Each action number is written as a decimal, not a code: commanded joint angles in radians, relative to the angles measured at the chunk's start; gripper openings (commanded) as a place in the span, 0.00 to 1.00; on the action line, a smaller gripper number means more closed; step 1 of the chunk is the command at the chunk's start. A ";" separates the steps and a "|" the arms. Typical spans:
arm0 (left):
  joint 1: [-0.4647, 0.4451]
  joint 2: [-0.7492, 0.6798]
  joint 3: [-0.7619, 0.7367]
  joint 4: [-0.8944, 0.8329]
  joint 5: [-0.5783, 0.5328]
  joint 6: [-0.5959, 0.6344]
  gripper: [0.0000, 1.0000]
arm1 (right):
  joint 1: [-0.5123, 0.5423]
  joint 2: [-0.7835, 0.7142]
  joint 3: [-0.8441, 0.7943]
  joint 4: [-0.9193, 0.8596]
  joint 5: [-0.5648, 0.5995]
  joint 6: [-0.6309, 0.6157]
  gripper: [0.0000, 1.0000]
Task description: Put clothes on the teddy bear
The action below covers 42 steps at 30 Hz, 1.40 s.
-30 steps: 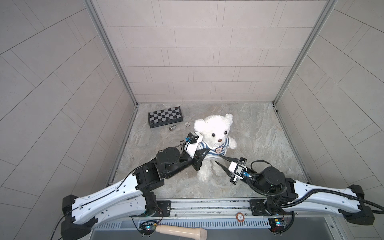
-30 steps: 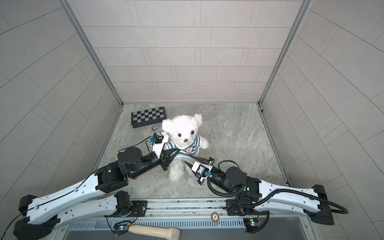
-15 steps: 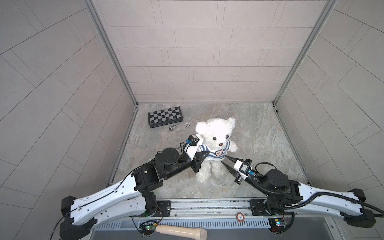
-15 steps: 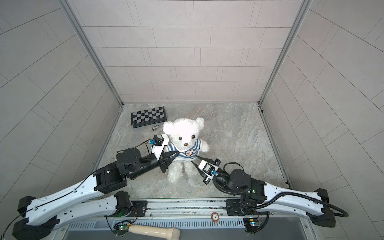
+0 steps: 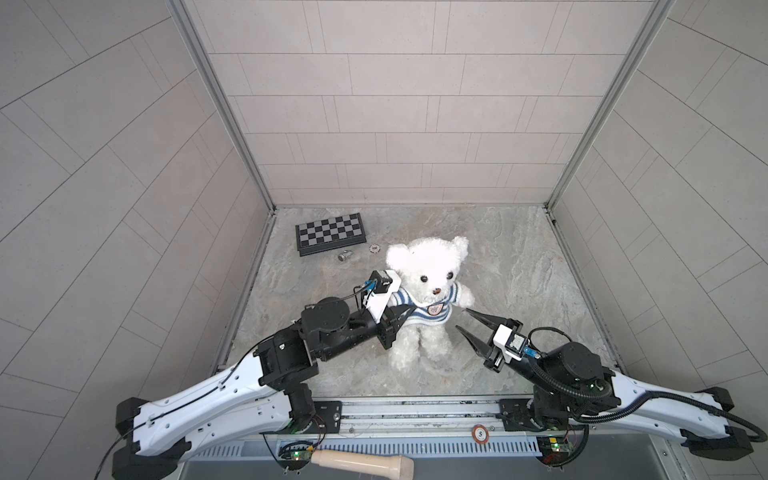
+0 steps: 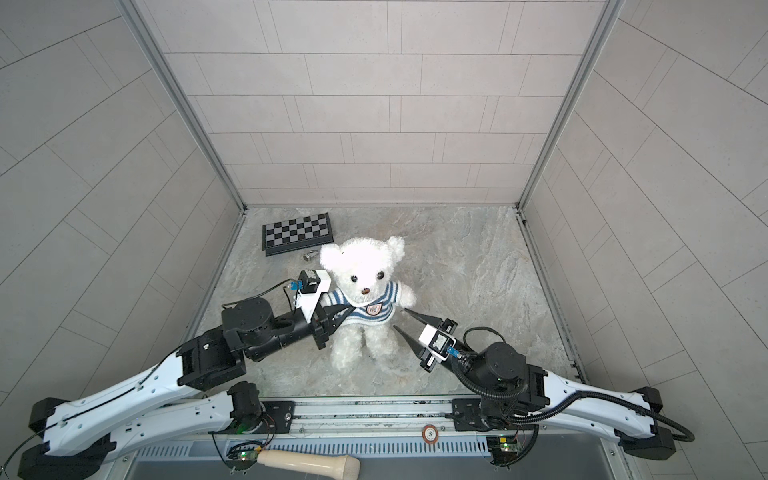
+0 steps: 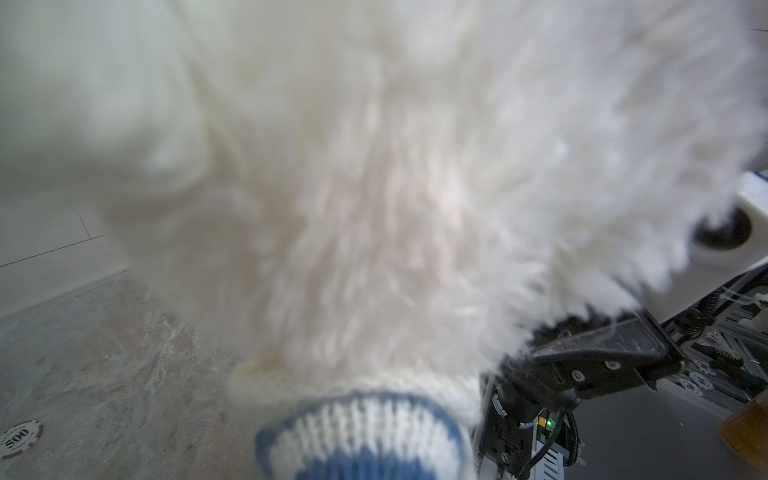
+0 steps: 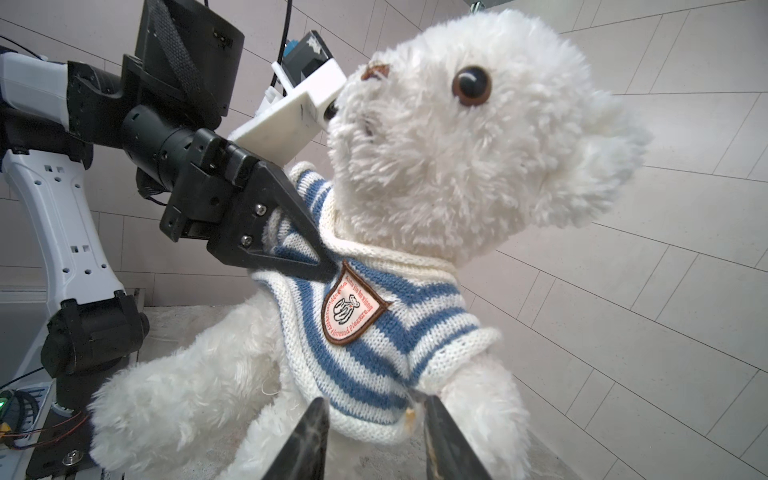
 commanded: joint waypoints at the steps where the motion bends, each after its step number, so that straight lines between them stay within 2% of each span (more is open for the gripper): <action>1: 0.005 -0.033 0.051 0.023 0.070 0.024 0.00 | -0.001 -0.002 0.046 0.031 -0.056 0.033 0.45; 3: 0.005 -0.054 0.043 -0.012 0.066 0.099 0.00 | -0.007 0.022 0.114 -0.044 -0.041 0.146 0.59; 6: 0.006 -0.076 0.019 -0.046 0.013 0.190 0.00 | -0.017 0.105 0.270 -0.241 -0.054 0.235 0.62; 10: 0.011 -0.078 0.014 -0.049 0.087 0.249 0.00 | -0.030 0.112 0.279 -0.264 -0.048 0.275 0.74; 14: 0.011 -0.076 -0.018 0.011 0.191 0.267 0.00 | -0.136 0.179 0.326 -0.320 -0.312 0.326 0.77; 16: 0.011 -0.077 -0.020 0.031 0.223 0.270 0.00 | -0.185 0.210 0.332 -0.320 -0.396 0.342 0.81; 23: 0.011 -0.025 0.028 0.031 0.318 0.290 0.00 | -0.230 0.297 0.344 -0.239 -0.508 0.365 0.84; 25: 0.010 -0.021 0.029 0.040 0.327 0.283 0.00 | -0.230 0.316 0.336 -0.205 -0.523 0.375 0.81; 30: 0.011 -0.038 0.027 0.038 0.313 0.275 0.00 | -0.232 0.289 0.286 -0.125 -0.526 0.384 0.62; 32: 0.011 -0.057 0.014 0.044 0.296 0.269 0.00 | -0.233 0.267 0.273 -0.113 -0.521 0.382 0.46; 35: 0.011 -0.080 -0.001 0.046 0.277 0.262 0.00 | -0.247 0.234 0.251 -0.085 -0.522 0.395 0.29; 36: 0.011 -0.088 -0.005 0.044 0.266 0.261 0.02 | -0.259 0.224 0.245 -0.073 -0.530 0.406 0.22; 37: 0.010 -0.096 -0.011 0.045 0.254 0.262 0.11 | -0.273 0.217 0.236 -0.060 -0.539 0.420 0.15; 39: 0.011 -0.114 -0.026 0.045 0.233 0.262 0.36 | -0.310 0.212 0.222 -0.028 -0.568 0.454 0.02; 40: 0.011 -0.124 -0.035 0.045 0.225 0.257 0.47 | -0.337 0.215 0.219 -0.017 -0.588 0.475 0.00; 42: 0.011 -0.143 -0.051 0.047 0.222 0.243 0.78 | -0.398 0.221 0.219 0.000 -0.629 0.522 0.00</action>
